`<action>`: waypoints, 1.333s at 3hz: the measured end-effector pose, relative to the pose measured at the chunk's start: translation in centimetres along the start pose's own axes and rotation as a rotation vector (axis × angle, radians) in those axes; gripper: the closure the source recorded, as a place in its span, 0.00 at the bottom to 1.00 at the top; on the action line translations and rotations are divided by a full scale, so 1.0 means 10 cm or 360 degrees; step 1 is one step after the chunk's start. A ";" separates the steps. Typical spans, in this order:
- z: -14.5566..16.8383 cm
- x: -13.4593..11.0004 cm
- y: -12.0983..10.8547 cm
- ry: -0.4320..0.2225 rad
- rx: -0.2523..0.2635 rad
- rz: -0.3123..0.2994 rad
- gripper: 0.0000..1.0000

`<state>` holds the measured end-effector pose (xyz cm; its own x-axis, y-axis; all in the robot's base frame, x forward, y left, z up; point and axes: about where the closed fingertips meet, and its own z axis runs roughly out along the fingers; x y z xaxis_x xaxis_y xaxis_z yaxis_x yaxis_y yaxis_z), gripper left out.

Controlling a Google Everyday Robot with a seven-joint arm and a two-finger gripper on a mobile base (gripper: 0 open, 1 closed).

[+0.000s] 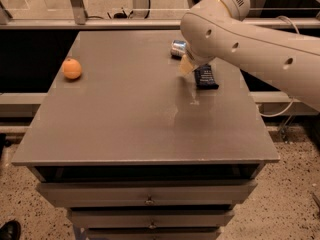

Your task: Move rxbar blueberry near redbull can

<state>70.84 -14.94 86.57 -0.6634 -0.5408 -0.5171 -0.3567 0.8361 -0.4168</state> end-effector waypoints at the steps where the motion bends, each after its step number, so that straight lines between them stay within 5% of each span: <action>1: -0.16 0.05 -0.10 -0.0047 -0.0004 0.0108 0.00; 2: -0.54 0.24 -0.26 -0.0121 -0.0049 0.0253 0.00; 3: -1.06 0.65 -0.57 -0.0394 -0.0177 0.0397 0.00; 4: -1.23 0.63 -0.40 -0.0592 -0.0399 0.0433 0.00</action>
Offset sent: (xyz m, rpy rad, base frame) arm -0.0919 -0.0652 0.0738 0.3132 -0.0928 -0.1358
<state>59.93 -20.54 94.17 -0.4917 -0.2591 -0.8313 -0.3810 0.9225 -0.0621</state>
